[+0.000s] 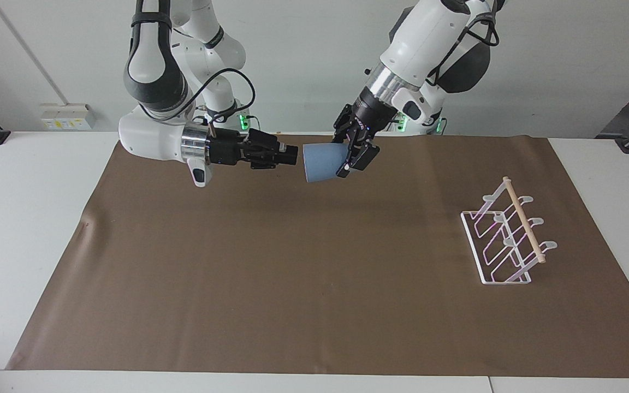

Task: Hang cup on cup holder
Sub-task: 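Carry the cup to the rack with the left gripper while the right withdraws, then lower the cup onto a rack hook with the left gripper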

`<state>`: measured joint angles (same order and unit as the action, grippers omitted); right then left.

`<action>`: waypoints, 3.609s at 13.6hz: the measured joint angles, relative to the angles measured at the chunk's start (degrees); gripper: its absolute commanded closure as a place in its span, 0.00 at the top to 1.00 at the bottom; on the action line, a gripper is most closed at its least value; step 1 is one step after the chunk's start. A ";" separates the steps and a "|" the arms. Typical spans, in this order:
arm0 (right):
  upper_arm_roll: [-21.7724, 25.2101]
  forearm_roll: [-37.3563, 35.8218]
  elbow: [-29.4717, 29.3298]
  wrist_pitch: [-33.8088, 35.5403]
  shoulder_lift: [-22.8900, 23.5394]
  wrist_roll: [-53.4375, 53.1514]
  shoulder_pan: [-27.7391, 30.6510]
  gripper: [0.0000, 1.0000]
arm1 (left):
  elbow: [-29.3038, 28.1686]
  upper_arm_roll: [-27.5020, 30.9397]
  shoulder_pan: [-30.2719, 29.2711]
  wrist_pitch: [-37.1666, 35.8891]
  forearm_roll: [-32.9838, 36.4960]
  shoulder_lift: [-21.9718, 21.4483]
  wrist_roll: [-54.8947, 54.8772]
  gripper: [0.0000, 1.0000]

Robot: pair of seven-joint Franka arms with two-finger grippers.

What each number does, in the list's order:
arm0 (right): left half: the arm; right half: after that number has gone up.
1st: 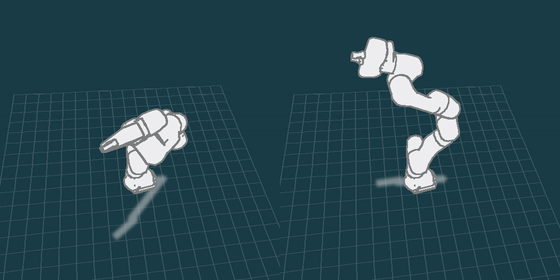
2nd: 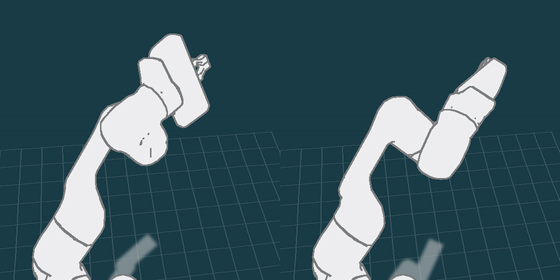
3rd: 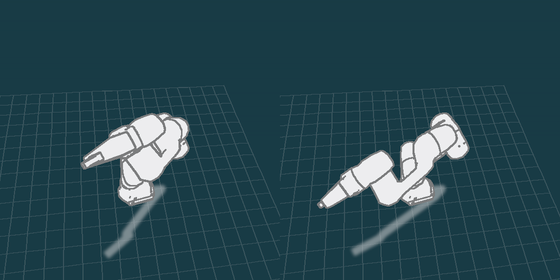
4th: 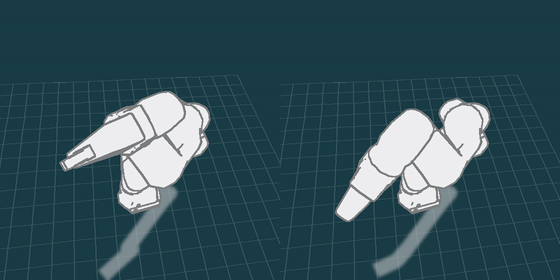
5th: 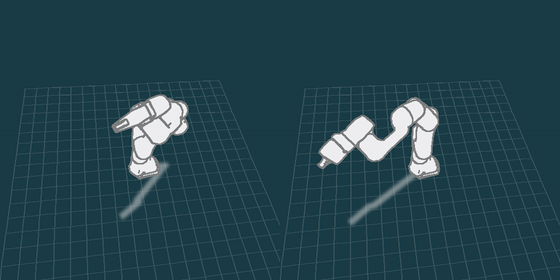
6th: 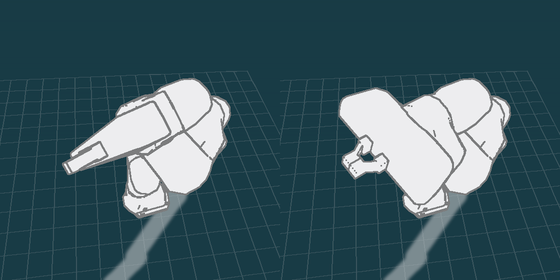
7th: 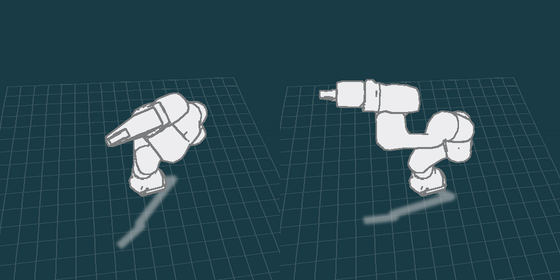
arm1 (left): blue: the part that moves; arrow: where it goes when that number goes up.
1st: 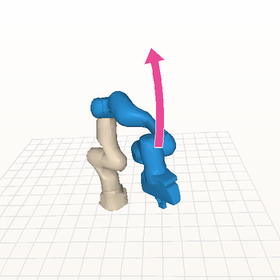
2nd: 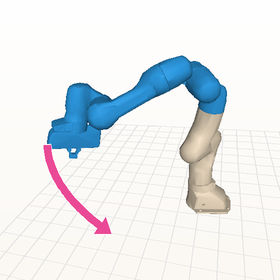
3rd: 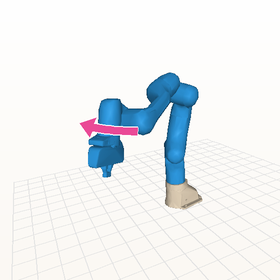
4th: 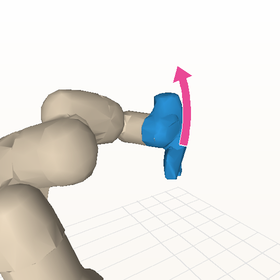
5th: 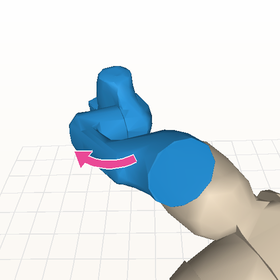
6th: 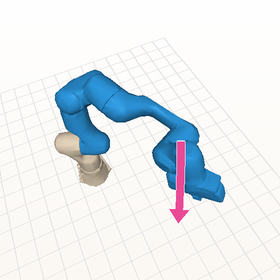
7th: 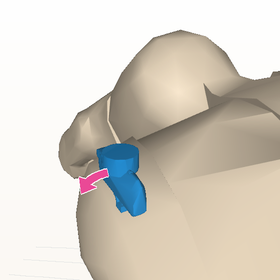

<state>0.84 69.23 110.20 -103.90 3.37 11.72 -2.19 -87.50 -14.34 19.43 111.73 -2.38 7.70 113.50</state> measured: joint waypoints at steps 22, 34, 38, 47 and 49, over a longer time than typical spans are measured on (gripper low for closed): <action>0.77 -65.76 -14.30 -2.37 -3.74 -6.64 2.02 1.00 | -19.52 1.36 -14.74 9.33 51.09 -3.30 -12.47 0.00; 0.72 -69.49 -23.38 16.87 -6.05 -18.88 5.60 1.00 | -25.38 1.33 -20.69 19.20 54.19 -2.46 -16.21 0.00; 0.49 -69.59 -19.60 14.46 -7.58 -17.97 5.58 1.00 | -26.99 1.33 -20.71 19.66 54.30 -2.36 -16.21 0.00; -0.39 -71.70 -14.87 12.03 -10.28 -15.96 5.35 1.00 | -27.39 1.32 -21.37 20.15 54.38 -1.78 -16.21 0.26; -0.32 -71.70 -14.74 12.33 -10.37 -15.86 5.33 1.00 | -27.40 1.31 -21.37 20.17 54.39 -1.78 -16.22 0.30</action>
<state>0.52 -2.47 95.46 -91.56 -7.00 -4.14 3.15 -114.89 -13.03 -1.94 131.89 52.01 5.92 97.29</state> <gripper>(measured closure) 0.000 0.220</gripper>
